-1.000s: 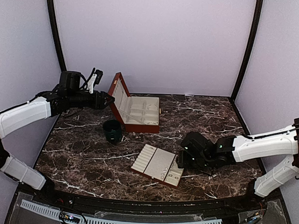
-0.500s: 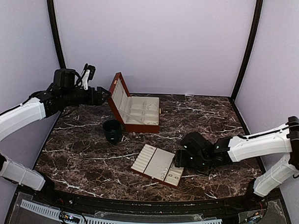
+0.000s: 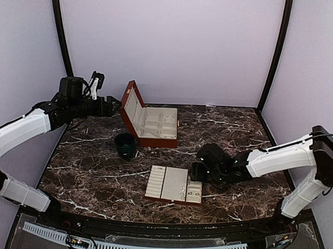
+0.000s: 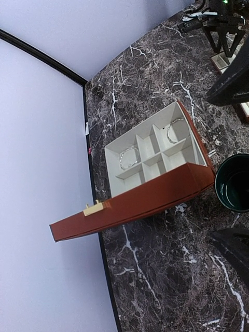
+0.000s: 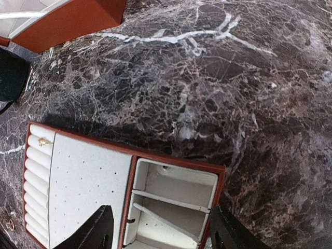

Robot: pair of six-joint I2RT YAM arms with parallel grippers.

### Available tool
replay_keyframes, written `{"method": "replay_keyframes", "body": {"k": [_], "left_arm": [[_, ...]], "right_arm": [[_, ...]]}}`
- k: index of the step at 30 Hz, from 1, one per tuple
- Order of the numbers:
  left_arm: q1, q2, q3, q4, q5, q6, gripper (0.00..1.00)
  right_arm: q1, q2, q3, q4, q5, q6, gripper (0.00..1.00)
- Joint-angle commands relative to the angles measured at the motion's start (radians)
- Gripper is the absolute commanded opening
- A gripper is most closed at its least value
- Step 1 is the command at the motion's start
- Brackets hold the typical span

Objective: Organize the mixed jewelry
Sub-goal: Adjust the compartment layer at the center of the board.

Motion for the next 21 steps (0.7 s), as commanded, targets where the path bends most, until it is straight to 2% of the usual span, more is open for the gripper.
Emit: {"method": "replay_keyframes", "body": {"k": [1, 7, 10, 13, 17, 21], "left_arm": [[0.006, -0.015, -0.016, -0.004, 0.000, 0.009, 0.83], [0.006, -0.059, -0.062, -0.041, -0.046, 0.009, 0.83], [0.005, -0.113, -0.110, -0.109, -0.034, -0.020, 0.75], [0.002, -0.208, -0.219, -0.169, -0.040, -0.075, 0.66], [-0.045, -0.369, -0.397, -0.239, -0.030, -0.226, 0.53], [-0.198, -0.457, -0.516, -0.269, -0.043, -0.425, 0.45]], "right_arm": [[-0.032, 0.053, 0.035, 0.057, 0.000, -0.064, 0.63], [-0.040, 0.030, 0.099, 0.082, -0.002, -0.231, 0.66], [-0.040, -0.015, 0.114, 0.073, 0.019, -0.312, 0.68], [-0.041, -0.032, 0.122, 0.082, 0.037, -0.377, 0.69], [-0.044, -0.023, 0.145, 0.108, 0.046, -0.426, 0.69], [-0.050, -0.014, 0.139, 0.183, 0.019, -0.463, 0.68]]}}
